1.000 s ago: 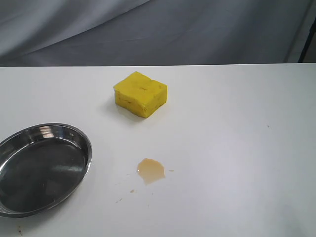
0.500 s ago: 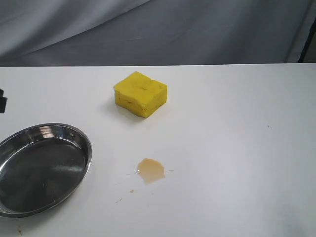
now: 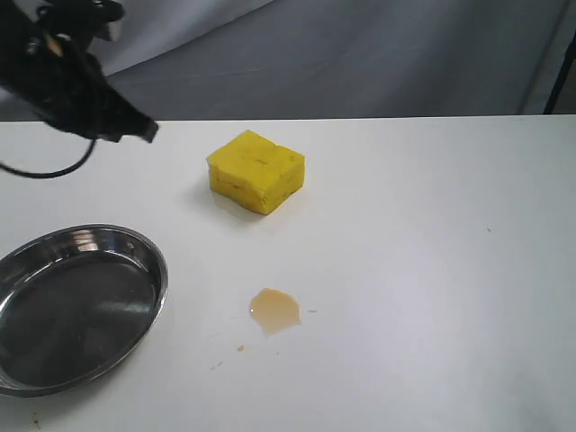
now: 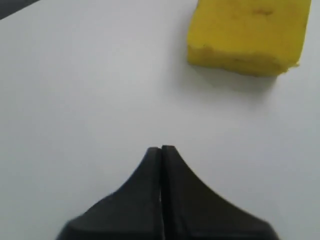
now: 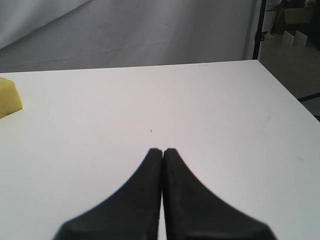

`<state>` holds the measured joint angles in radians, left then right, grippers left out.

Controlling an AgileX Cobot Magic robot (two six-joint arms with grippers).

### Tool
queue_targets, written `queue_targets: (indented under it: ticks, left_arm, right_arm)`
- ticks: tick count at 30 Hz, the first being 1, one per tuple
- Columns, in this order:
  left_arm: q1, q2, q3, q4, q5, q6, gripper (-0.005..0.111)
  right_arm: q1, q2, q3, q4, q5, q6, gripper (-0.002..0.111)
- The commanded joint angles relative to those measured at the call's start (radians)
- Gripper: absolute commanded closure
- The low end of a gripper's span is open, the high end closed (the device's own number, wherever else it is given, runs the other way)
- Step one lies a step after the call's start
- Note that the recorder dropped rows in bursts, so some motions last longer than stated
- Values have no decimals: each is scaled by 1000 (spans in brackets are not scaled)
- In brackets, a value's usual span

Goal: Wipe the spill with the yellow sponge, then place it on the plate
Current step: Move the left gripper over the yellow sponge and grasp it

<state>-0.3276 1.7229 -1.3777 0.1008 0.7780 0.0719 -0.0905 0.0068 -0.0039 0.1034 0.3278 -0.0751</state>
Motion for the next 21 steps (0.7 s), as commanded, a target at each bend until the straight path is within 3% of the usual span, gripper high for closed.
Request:
queue_targets:
  ticks: [1, 5, 9, 17, 21]
  left_arm:
    - [-70, 177, -210, -32, 54, -127, 107]
    - [-71, 346, -396, -247, 68, -119, 107]
    - [-85, 476, -545, -262, 57, -67, 100]
    - [-157, 640, -645, -253, -37, -60, 66]
    - [-177, 670, -646, -228, -47, -48, 58]
  right_arm:
    - [2, -4, 4, -7, 1, 3, 108]
    - [2, -4, 4, -7, 1, 3, 108]
    - [2, -4, 4, -7, 1, 3, 108]
    - [2, -4, 4, -7, 1, 3, 108]
    - [2, -4, 4, -7, 1, 3, 108]
